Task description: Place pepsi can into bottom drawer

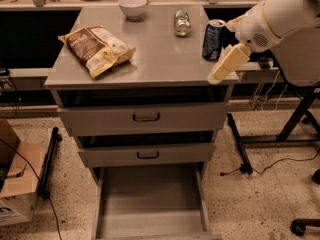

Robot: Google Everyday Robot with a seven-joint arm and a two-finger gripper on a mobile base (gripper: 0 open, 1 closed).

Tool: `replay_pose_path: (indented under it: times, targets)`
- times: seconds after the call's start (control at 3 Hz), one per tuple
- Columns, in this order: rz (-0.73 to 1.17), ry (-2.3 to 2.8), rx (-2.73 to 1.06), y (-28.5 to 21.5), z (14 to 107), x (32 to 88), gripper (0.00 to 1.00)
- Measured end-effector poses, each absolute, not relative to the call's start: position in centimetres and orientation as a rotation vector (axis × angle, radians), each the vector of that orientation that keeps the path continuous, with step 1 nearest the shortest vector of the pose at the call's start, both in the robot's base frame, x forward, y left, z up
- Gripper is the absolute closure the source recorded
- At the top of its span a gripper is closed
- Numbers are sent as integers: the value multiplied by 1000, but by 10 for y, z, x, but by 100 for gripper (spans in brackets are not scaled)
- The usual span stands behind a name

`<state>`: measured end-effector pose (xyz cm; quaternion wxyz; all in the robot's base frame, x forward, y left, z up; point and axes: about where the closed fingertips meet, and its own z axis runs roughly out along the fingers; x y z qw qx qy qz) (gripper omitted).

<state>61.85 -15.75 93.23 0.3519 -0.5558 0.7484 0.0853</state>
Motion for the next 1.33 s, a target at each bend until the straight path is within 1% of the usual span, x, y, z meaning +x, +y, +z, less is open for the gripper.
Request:
replay_pose_path:
  times: [0.67, 1.0, 1.33]
  targets:
    - [305, 1945, -1223, -162, 912, 638, 0]
    - [334, 1904, -1119, -168, 903, 662, 0]
    - [404, 1855, -1042, -161, 890, 697, 0]
